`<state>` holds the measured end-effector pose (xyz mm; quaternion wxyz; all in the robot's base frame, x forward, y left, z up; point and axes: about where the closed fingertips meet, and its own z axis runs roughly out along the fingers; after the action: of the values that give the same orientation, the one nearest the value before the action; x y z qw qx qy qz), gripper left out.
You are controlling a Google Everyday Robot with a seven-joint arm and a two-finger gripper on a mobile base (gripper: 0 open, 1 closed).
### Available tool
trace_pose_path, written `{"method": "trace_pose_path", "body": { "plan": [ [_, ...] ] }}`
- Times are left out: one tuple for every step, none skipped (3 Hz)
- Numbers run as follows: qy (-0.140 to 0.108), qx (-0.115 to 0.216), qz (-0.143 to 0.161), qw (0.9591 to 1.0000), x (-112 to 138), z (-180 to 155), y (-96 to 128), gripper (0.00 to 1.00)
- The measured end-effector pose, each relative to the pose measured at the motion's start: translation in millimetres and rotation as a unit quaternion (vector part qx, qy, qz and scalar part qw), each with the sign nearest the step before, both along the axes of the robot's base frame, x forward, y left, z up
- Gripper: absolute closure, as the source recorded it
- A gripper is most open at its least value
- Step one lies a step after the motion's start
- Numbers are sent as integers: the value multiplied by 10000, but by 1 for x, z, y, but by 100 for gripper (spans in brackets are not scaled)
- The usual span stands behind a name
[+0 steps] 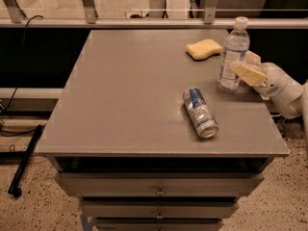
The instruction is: Place blue plastic bottle upright
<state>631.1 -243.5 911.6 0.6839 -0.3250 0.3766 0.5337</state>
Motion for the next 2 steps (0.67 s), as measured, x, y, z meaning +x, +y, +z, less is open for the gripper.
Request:
{"method": "trace_pose_path", "body": {
  "plan": [
    [0,5,-10,10000,-2,-1,-2,0],
    [16,-21,-67,10000,-6,-2,-6,0]
  ]
}}
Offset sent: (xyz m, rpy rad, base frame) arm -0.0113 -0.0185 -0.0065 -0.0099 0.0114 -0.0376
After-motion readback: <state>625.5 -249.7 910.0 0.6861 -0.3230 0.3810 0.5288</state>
